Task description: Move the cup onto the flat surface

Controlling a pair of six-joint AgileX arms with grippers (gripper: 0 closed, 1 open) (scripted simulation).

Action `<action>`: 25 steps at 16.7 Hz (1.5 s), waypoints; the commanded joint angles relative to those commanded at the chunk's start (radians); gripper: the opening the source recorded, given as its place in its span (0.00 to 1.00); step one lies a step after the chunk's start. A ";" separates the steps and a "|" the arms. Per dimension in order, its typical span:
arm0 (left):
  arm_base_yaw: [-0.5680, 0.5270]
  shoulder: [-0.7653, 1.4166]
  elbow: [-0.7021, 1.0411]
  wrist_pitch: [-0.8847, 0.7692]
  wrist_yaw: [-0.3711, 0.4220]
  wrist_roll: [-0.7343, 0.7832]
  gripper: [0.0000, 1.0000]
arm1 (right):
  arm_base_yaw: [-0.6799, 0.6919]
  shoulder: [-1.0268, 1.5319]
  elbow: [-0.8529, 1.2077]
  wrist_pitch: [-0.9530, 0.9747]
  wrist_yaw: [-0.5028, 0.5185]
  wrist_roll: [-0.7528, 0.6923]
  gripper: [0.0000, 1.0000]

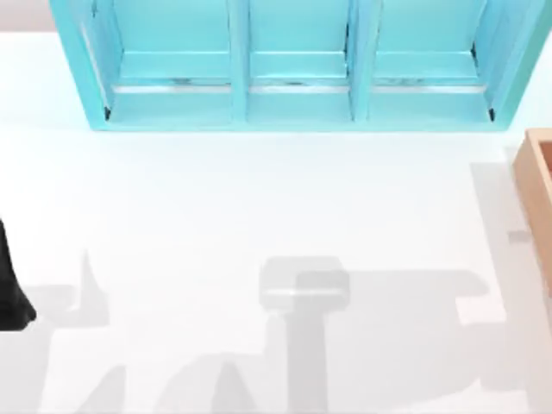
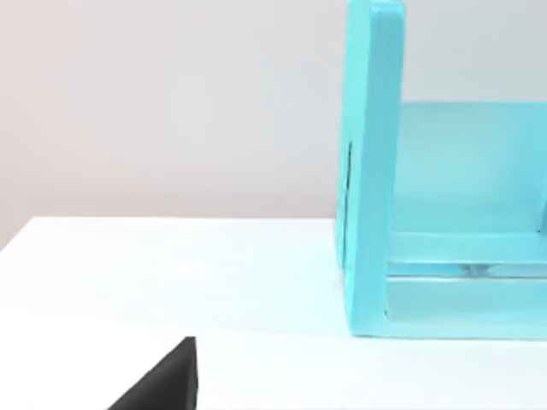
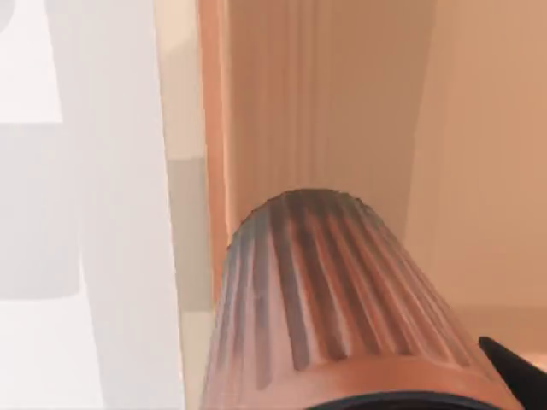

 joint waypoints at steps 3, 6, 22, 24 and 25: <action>0.000 0.000 0.000 0.000 0.000 0.000 1.00 | 0.020 -0.014 0.011 -0.020 0.000 0.020 0.00; 0.000 0.000 0.000 0.000 0.000 0.000 1.00 | 0.018 -0.010 0.008 -0.018 -0.002 0.022 0.00; 0.000 0.000 0.000 0.000 0.000 0.000 1.00 | 0.837 0.144 0.183 -0.061 0.041 0.798 0.00; 0.000 0.000 0.000 0.000 0.000 0.000 1.00 | 0.888 0.157 0.196 -0.065 0.042 0.865 0.00; 0.000 0.000 0.000 0.000 0.000 0.000 1.00 | 0.905 0.163 0.202 -0.067 0.042 0.891 0.00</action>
